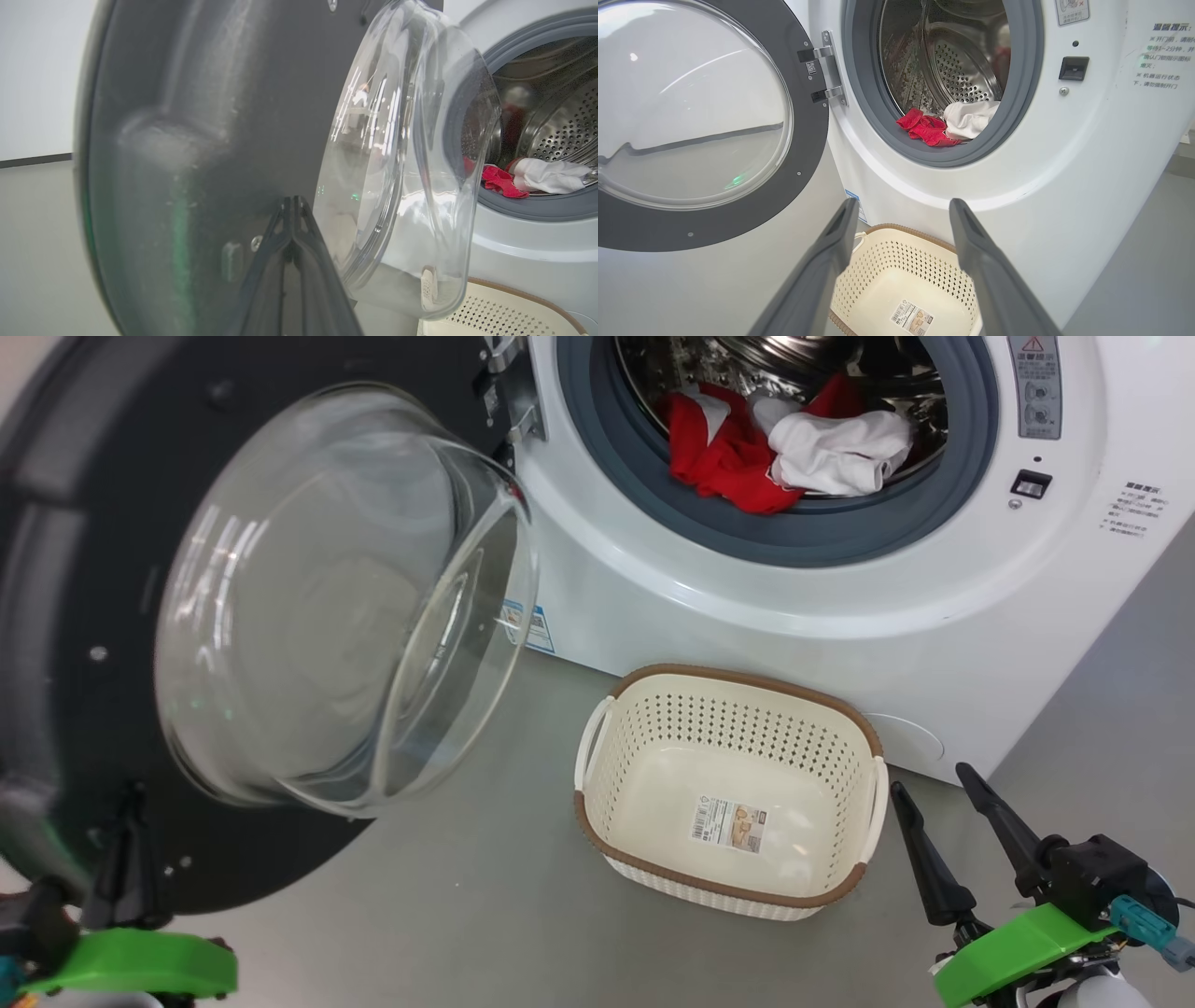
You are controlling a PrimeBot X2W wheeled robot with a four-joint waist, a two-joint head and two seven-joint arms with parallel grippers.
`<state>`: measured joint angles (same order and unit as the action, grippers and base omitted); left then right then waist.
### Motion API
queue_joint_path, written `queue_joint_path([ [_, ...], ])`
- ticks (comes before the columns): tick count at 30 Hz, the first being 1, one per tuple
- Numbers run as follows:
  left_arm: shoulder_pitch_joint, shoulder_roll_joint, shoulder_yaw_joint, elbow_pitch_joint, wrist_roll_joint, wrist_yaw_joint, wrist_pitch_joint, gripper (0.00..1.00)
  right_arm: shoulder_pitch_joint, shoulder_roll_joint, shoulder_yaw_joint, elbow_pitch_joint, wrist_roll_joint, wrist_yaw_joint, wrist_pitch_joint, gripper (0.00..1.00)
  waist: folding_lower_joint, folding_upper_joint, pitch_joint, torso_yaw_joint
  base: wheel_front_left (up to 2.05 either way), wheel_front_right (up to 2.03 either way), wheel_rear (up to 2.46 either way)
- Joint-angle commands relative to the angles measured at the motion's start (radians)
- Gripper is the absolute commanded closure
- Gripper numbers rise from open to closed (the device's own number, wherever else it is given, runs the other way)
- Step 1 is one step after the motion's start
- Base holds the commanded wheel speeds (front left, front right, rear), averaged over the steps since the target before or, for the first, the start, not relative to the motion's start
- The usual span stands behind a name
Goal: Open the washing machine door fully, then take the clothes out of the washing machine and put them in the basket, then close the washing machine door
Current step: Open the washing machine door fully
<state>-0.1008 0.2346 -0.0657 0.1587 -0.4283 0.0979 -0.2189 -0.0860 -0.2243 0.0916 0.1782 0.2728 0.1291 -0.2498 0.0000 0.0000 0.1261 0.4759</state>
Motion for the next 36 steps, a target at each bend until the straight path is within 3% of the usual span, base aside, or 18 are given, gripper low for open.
queue_joint_path([
  [1,-0.057,0.055,0.067,0.008,-0.008,0.001,-0.013,1.00,-0.032,-0.013,0.030,-0.020,-0.012,0.002,-0.012,0.00,0.0000,0.0000,0.006,-0.006,0.00,0.00,0.00],
  [16,-0.197,0.118,0.188,0.229,-0.031,-0.046,-0.042,1.00,-0.053,-0.030,0.038,-0.023,-0.014,0.002,-0.012,0.00,0.0000,0.0000,0.054,-0.030,0.00,0.00,0.00],
  [36,-0.383,0.140,0.358,0.449,0.072,-0.132,-0.043,1.00,-0.095,-0.041,0.050,-0.017,-0.018,0.002,-0.012,0.00,0.0000,0.0000,0.103,-0.056,0.00,0.00,0.00],
])
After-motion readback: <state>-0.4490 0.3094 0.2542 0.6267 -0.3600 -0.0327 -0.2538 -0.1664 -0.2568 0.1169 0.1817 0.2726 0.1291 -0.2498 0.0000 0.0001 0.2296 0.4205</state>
